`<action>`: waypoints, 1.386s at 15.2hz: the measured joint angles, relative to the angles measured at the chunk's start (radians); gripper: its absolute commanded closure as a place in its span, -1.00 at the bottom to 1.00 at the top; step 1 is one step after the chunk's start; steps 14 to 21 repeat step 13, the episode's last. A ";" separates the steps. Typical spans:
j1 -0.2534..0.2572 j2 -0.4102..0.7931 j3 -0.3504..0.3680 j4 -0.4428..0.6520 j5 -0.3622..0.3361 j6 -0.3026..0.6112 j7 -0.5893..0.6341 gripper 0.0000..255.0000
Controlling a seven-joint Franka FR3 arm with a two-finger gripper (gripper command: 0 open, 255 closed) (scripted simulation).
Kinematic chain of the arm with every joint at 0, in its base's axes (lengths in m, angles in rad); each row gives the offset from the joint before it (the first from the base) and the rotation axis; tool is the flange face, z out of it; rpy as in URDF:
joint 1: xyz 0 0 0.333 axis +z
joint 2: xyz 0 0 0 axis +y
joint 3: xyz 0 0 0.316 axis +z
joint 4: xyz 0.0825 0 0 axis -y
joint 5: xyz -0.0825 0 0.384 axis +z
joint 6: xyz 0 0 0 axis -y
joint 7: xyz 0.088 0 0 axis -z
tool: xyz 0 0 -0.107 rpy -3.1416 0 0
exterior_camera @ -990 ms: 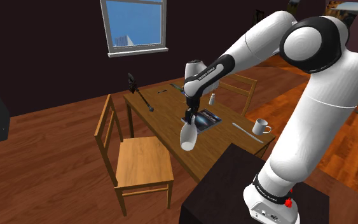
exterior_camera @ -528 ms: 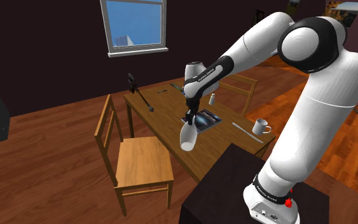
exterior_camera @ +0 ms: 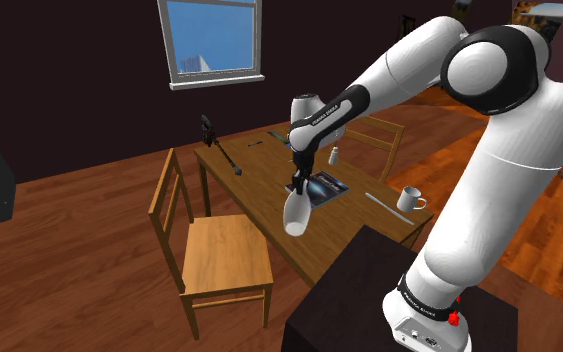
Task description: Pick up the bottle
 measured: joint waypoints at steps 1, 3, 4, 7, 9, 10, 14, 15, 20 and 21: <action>0.000 -0.010 0.000 0.005 0.000 -0.015 0.000 1.00; 0.001 -0.028 0.000 0.010 -0.001 -0.039 -0.001 1.00; 0.000 -0.036 0.000 0.015 -0.001 -0.051 -0.002 1.00; -0.001 -0.064 -0.001 0.031 -0.002 -0.095 -0.006 1.00; 0.001 -0.081 0.000 0.041 -0.002 -0.121 -0.005 1.00; 0.002 -0.092 0.002 0.045 -0.002 -0.137 -0.003 1.00; 0.003 -0.111 0.003 0.062 -0.002 -0.172 -0.003 1.00; 0.003 -0.111 0.003 0.062 -0.002 -0.172 -0.003 1.00; 0.003 -0.111 0.003 0.062 -0.002 -0.172 -0.003 1.00; 0.003 -0.111 0.003 0.062 -0.002 -0.172 -0.003 1.00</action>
